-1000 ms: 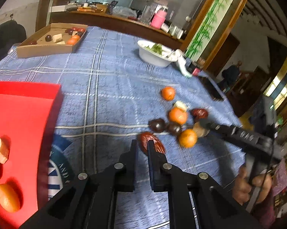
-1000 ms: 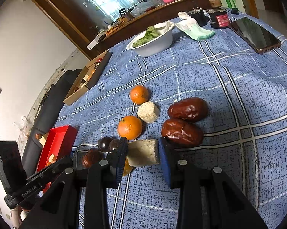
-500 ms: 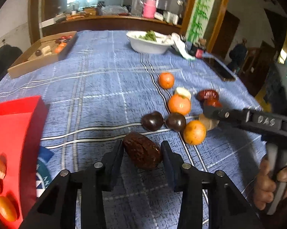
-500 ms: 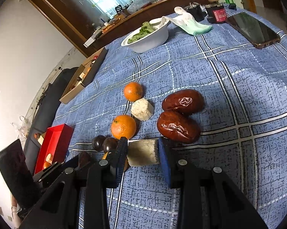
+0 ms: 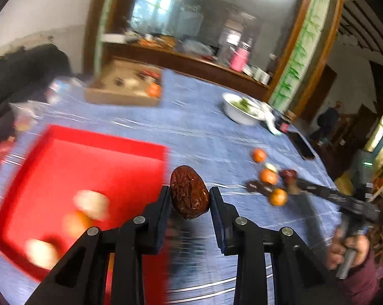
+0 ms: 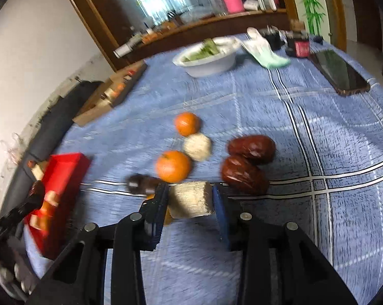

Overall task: Organize fruits
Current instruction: 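Carry the red date with the left gripper while the right gripper carries the beige piece to the tray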

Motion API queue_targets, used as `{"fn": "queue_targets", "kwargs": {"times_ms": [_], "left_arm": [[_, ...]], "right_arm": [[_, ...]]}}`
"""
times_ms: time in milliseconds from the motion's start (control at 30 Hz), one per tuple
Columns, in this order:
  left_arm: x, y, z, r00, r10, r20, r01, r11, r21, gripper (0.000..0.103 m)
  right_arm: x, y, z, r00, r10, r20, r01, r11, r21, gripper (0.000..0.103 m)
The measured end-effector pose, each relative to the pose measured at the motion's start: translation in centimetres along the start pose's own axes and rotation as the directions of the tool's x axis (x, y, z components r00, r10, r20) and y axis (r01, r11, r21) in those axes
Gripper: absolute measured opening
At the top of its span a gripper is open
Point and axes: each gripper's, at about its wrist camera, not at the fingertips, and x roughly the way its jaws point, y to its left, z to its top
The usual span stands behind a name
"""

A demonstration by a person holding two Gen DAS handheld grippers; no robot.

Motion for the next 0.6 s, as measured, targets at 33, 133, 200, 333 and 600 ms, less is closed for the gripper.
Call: {"fn": "queue_targets", "kwargs": {"times_ms": [33, 133, 200, 333, 600], "left_arm": [[-0.4, 1.0, 0.4, 1.000, 0.013, 0.005, -0.013, 1.000, -0.009, 0.032], [-0.8, 4.3, 1.9, 0.996, 0.084, 0.013, -0.084, 0.996, -0.038, 0.032], [-0.2, 6.3, 2.6, 0.992, 0.129, 0.004, -0.128, 0.991, -0.049, 0.032], [2.2, 9.8, 3.0, 0.981, 0.183, -0.069, -0.189, 0.978, -0.093, 0.032], [5.3, 14.7, 1.7, 0.967, 0.191, -0.168, -0.223, 0.955, -0.198, 0.032]], "right_arm": [[-1.3, 1.2, 0.2, 0.999, 0.025, 0.025, -0.025, 1.000, -0.012, 0.034], [-3.2, 4.7, 1.2, 0.993, 0.112, 0.043, -0.110, 0.993, -0.044, 0.035], [-2.9, 8.2, 2.0, 0.984, 0.179, 0.008, -0.178, 0.981, -0.080, 0.035], [0.8, 15.3, 2.2, 0.959, 0.258, -0.121, -0.274, 0.952, -0.139, 0.035], [9.6, 26.8, -0.9, 0.934, 0.210, -0.290, -0.292, 0.915, -0.278, 0.035]]}}
